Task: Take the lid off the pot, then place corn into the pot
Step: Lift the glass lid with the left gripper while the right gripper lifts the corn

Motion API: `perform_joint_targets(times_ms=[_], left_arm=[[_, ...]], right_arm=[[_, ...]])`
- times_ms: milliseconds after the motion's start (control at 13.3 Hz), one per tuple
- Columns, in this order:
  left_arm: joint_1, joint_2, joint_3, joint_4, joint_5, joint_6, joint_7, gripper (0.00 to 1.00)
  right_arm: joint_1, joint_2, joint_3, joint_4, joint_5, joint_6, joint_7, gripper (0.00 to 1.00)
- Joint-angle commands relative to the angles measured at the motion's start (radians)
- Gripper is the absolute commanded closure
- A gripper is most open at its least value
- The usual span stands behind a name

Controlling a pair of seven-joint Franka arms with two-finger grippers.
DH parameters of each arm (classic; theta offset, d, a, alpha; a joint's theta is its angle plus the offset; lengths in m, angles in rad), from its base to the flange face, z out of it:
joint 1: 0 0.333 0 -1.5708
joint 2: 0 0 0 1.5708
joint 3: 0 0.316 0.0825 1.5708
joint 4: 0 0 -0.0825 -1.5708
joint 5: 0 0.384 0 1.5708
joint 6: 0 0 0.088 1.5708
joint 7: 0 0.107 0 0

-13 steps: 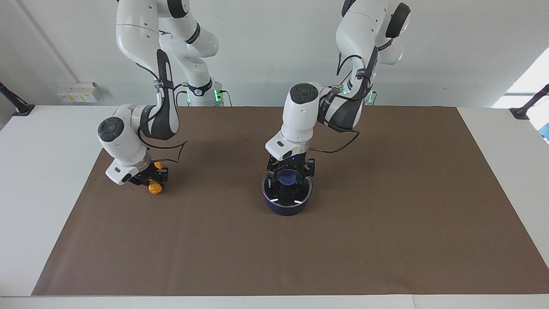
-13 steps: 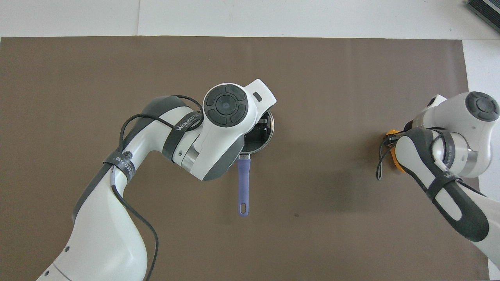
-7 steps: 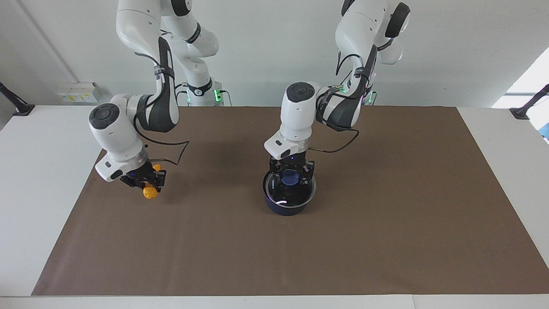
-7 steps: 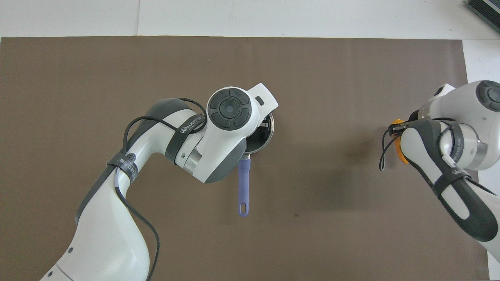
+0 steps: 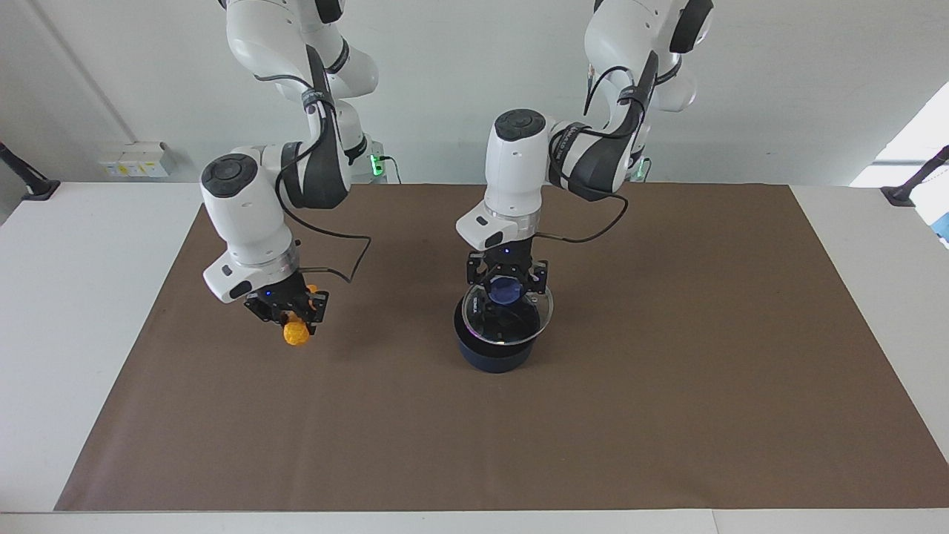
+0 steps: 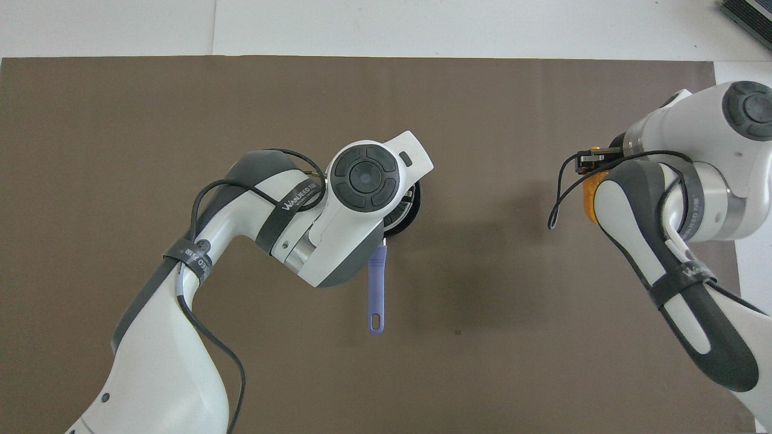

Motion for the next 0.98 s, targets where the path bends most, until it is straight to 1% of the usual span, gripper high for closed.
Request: perform_joint_targets(times_ms=[0,75,151,226,452,527,603,678,753,904], left_arm=[[0.050,-0.083,0.008,-0.048,-0.019,-0.054,0.063,0.98],[0.084,-0.108,0.008,-0.074,-0.068,-0.056,0.118,1.00],[0.122,-0.137,0.008,-0.107,-0.119,-0.056,0.188,1.00],[0.157,-0.164,0.008,-0.147,-0.142,-0.052,0.251,1.00],[0.263,-0.185,0.008,-0.213,-0.206,-0.026,0.385,1.00],[0.300,-0.198,0.008,-0.247,-0.223,-0.009,0.444,1.00],[0.343,-0.215,0.008,-0.296,-0.236,0.031,0.501,1.00],[0.380,-0.229,0.008,-0.336,-0.251,0.069,0.550,1.00],[0.415,-0.235,0.008,-0.362,-0.269,0.092,0.604,1.00],[0.474,-0.232,0.008,-0.378,-0.285,0.102,0.679,1.00]], right_arm=[[0.000,-0.016,0.000,0.028,-0.006,-0.072,0.020,1.00],[0.000,-0.030,0.000,0.048,-0.006,-0.112,0.022,1.00],[0.003,-0.032,0.002,0.065,-0.005,-0.135,0.026,1.00],[0.019,-0.029,0.002,0.068,-0.002,-0.132,0.037,1.00],[0.078,-0.024,0.002,0.077,0.008,-0.128,0.046,1.00],[0.105,-0.009,0.002,0.122,0.008,-0.137,0.061,1.00],[0.140,0.013,0.002,0.181,0.018,-0.138,0.116,1.00],[0.171,0.034,0.003,0.209,0.009,-0.155,0.194,1.00],[0.205,0.075,0.003,0.260,0.008,-0.167,0.262,1.00],[0.223,0.161,0.017,0.349,0.020,-0.151,0.334,1.00]])
